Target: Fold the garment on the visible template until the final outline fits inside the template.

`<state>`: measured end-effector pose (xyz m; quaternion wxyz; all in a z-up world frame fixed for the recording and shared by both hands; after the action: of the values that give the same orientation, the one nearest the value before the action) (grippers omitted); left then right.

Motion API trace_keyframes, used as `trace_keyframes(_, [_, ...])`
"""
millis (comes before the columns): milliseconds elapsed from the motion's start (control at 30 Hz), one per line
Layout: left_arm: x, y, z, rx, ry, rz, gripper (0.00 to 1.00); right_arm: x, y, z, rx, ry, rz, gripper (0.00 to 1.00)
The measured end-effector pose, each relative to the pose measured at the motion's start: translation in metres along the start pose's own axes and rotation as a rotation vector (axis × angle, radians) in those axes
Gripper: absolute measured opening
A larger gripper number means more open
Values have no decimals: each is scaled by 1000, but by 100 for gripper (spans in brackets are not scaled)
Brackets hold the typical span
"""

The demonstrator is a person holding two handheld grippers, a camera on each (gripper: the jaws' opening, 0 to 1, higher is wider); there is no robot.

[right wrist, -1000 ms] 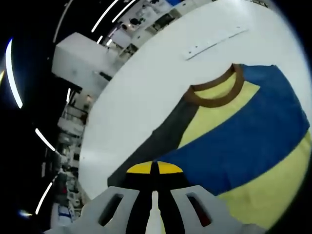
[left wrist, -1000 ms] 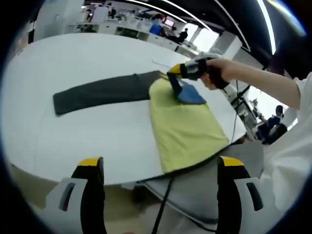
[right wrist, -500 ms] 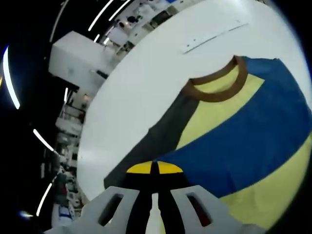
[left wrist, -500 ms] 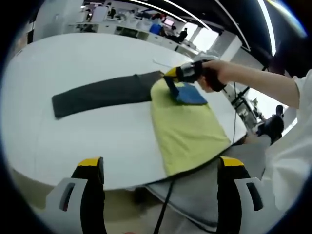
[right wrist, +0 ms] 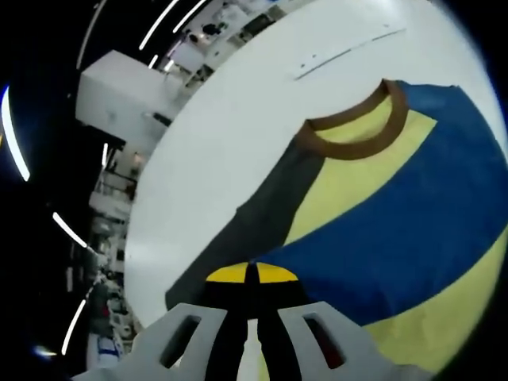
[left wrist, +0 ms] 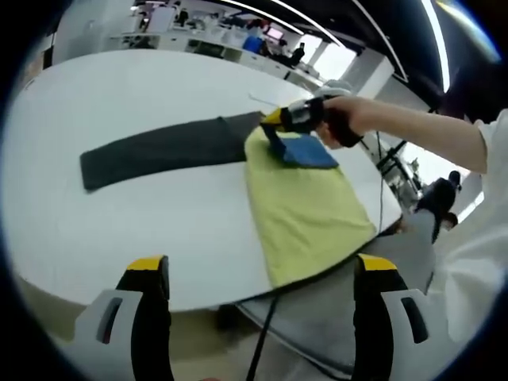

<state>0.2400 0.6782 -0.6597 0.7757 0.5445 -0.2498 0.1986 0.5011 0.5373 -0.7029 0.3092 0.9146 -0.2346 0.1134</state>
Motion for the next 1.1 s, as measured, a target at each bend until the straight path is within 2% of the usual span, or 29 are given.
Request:
trace_keyframes(300, [-1,-4,-2,5,0,-3,93,-4,-9,6,-11,5,-30,2])
trace_keyframes(1100, [-3,-9,1,0,17,-8,94,-6,-28,16,-37,2,-57,2])
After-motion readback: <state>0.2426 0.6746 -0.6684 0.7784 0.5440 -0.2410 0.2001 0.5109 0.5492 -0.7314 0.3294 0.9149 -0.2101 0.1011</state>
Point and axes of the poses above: the point that each gripper's makers call its tool centre point, and the gripper's own axes: y roughly backward along the fingers, z roughly to its right, x roughly out of its top, the point moved 2 cm from there along y, roughly backward along the fingers, and after that the axes turned 12 degrees about x, right-handed, at the moved point
